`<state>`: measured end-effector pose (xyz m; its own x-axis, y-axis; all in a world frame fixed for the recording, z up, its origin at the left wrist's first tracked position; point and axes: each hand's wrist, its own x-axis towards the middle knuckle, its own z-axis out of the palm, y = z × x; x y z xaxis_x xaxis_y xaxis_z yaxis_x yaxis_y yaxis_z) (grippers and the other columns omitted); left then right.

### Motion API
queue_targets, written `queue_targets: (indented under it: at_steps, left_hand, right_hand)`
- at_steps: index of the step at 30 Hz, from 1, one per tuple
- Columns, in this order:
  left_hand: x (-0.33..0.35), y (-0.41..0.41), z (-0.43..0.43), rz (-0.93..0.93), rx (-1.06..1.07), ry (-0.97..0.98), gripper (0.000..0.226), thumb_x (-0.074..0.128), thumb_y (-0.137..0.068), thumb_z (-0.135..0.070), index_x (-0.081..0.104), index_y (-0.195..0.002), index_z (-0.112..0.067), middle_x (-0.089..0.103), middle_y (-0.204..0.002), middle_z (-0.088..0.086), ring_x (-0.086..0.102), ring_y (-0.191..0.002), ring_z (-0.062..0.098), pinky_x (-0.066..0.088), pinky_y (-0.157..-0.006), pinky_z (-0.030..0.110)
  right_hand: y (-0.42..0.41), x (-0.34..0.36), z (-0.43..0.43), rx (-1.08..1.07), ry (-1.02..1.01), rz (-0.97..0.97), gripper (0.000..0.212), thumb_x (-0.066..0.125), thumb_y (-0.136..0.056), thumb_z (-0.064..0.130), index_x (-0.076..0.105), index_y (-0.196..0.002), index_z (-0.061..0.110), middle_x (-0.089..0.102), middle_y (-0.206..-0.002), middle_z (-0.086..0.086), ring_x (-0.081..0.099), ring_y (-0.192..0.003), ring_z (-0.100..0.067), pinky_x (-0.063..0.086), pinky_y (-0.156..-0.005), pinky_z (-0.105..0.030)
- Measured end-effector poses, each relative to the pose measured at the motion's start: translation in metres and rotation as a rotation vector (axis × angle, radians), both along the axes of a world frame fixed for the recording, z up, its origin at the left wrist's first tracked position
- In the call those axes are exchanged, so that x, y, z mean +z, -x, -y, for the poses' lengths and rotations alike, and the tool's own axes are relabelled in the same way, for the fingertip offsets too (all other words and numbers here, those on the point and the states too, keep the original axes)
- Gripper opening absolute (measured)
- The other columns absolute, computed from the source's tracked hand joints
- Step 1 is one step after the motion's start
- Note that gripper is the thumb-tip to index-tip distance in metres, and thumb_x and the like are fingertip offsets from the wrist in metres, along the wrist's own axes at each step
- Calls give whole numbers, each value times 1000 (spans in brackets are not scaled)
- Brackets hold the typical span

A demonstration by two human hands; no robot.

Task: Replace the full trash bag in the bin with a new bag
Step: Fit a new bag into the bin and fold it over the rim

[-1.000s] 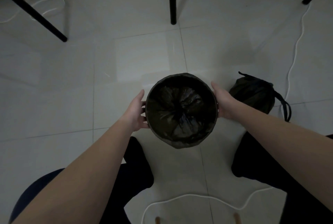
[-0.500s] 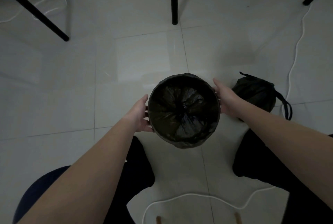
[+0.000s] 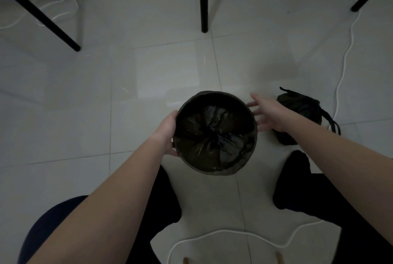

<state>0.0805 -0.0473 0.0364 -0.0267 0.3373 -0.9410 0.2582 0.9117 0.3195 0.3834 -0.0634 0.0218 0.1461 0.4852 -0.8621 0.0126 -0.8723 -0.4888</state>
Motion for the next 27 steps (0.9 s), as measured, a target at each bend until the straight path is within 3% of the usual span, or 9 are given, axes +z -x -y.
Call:
queue_targets:
  at_steps: [2, 5, 9, 11, 13, 15, 18, 23, 27]
  left_hand:
    - [1, 4, -2, -77, -51, 44, 64, 44, -93, -70, 64, -133, -24, 60, -140, 10, 55, -127, 46, 46, -103, 67]
    - [-2, 6, -7, -174, -27, -29, 71, 44, -97, -65, 45, -155, -25, 46, -158, 8, 43, -142, 45, 39, -107, 65]
    - [-4, -1, -6, -131, 65, -126, 46, 53, -99, -47, 59, -135, -19, 65, -111, 3, 65, -104, 35, 57, -84, 50]
    - [-4, -2, -3, -69, 105, -124, 38, 52, -100, -42, 61, -129, -19, 66, -108, 5, 68, -99, 37, 60, -76, 47]
    - [-6, 1, -3, -31, 112, -104, 35, 51, -101, -42, 62, -124, -19, 67, -112, 7, 70, -99, 39, 61, -83, 51]
    - [-8, 5, -5, -76, 58, -125, 34, 53, -98, -45, 62, -116, -17, 65, -110, 7, 68, -100, 39, 58, -92, 54]
    - [-14, 11, -13, -308, -82, -341, 24, 65, -91, -36, 65, -92, -12, 68, -92, 6, 71, -93, 39, 64, -80, 53]
    - [-24, 14, -20, -374, -93, -481, 3, 68, -91, -13, 68, -90, -16, 75, -81, 11, 78, -69, 35, 67, -67, 49]
    - [-34, 16, -29, -398, -90, -545, 11, 69, -91, -8, 67, -84, -16, 71, -74, 10, 74, -59, 31, 67, -66, 46]
  right_hand:
    - [-4, 0, -7, -95, -99, 35, 53, 41, -102, 55, 55, -137, 17, 56, -140, -14, 63, -107, -34, 55, -85, -45]
    - [-9, 6, -10, 37, -54, 219, 52, 40, -100, 56, 57, -130, 18, 57, -132, -11, 59, -111, -34, 51, -91, -50]
    - [3, 10, -1, 133, 113, 36, 56, 40, -99, 60, 60, -113, 10, 63, -110, -18, 68, -94, -42, 58, -79, -50]
    - [9, 6, 2, 50, 53, -41, 47, 50, -95, 57, 63, -110, 15, 65, -104, -14, 71, -77, -35, 60, -69, -41]
    - [8, -2, 2, -69, -31, -53, 43, 56, -93, 52, 66, -116, 18, 65, -106, -9, 68, -76, -28, 58, -70, -34]
    - [5, -8, 0, -73, -97, 77, 38, 61, -92, 47, 66, -114, 17, 65, -104, -6, 65, -82, -24, 55, -77, -37]
    - [-1, -14, -4, 77, -187, 421, 29, 72, -86, 35, 64, -105, 15, 65, -91, -5, 65, -77, -22, 63, -75, -45]
    - [-2, -24, -3, 170, -233, 503, 7, 70, -85, 6, 68, -88, 12, 71, -86, -11, 74, -79, -32, 64, -72, -49]
    - [-8, -34, -6, 123, -319, 463, 13, 68, -92, 0, 70, -105, 0, 61, -78, -5, 70, -68, -25, 63, -54, -35]
